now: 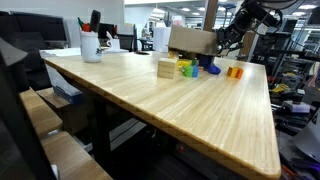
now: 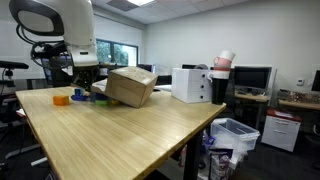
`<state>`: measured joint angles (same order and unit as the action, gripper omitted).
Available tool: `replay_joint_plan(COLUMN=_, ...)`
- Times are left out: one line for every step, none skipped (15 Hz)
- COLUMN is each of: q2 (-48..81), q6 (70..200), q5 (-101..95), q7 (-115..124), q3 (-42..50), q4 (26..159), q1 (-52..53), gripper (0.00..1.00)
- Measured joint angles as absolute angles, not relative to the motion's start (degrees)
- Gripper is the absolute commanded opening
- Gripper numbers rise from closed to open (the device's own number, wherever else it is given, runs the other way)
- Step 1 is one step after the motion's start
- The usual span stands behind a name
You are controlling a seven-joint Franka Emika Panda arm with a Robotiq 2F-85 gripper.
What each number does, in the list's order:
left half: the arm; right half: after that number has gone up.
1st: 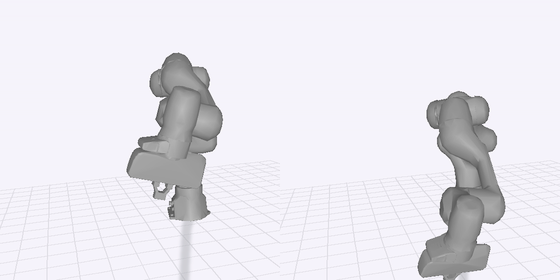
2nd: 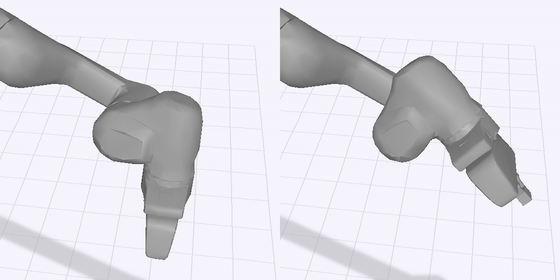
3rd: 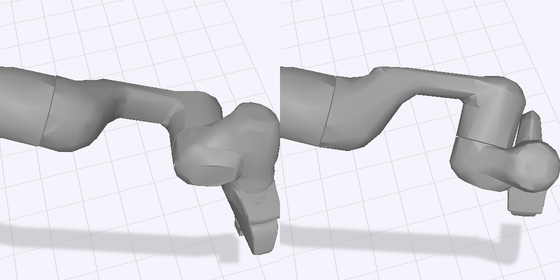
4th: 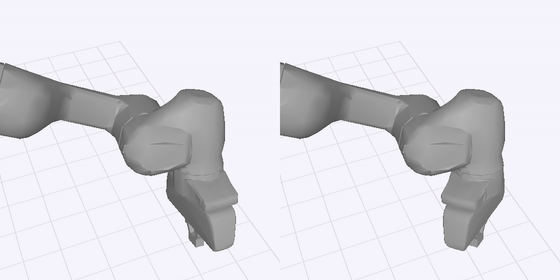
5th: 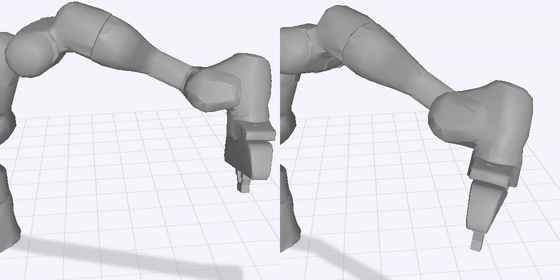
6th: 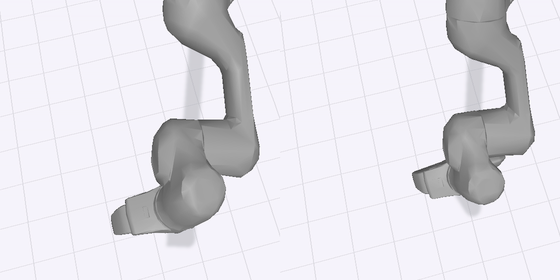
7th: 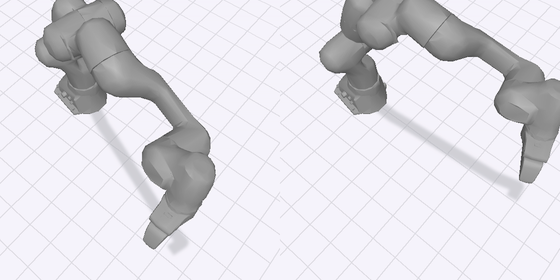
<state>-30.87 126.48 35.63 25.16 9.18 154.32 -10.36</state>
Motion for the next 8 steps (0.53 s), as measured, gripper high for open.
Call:
replay_joint_plan(q2=-31.1, q6=126.3, q5=35.6, q7=25.2, q3=9.0, q4=154.4, q1=-10.4, gripper=0.02)
replay_joint_plan(q2=-31.4, q6=126.1, q5=35.6, q7=25.2, q3=8.9, q4=154.4, q1=-10.4, gripper=0.02)
replay_joint_plan(q2=-31.7, q6=125.8, q5=35.6, q7=25.2, q3=8.7, q4=154.4, q1=-10.4, gripper=0.02)
replay_joint_plan(q2=-32.0, q6=125.6, q5=35.6, q7=25.2, q3=8.6, q4=154.5, q1=-10.4, gripper=0.02)
replay_joint_plan(q2=-32.3, q6=125.4, q5=35.5, q7=25.2, q3=8.4, q4=154.5, q1=-10.5, gripper=0.02)
replay_joint_plan(q2=-32.6, q6=125.2, q5=35.5, q7=25.2, q3=8.3, q4=154.5, q1=-10.5, gripper=0.02)
replay_joint_plan(q2=-32.9, q6=125.0, q5=35.4, q7=25.2, q3=8.2, q4=154.5, q1=-10.5, gripper=0.02)
replay_joint_plan(q2=-33.1, q6=124.6, q5=35.3, q7=25.2, q3=8.2, q4=154.5, q1=-10.6, gripper=0.02)
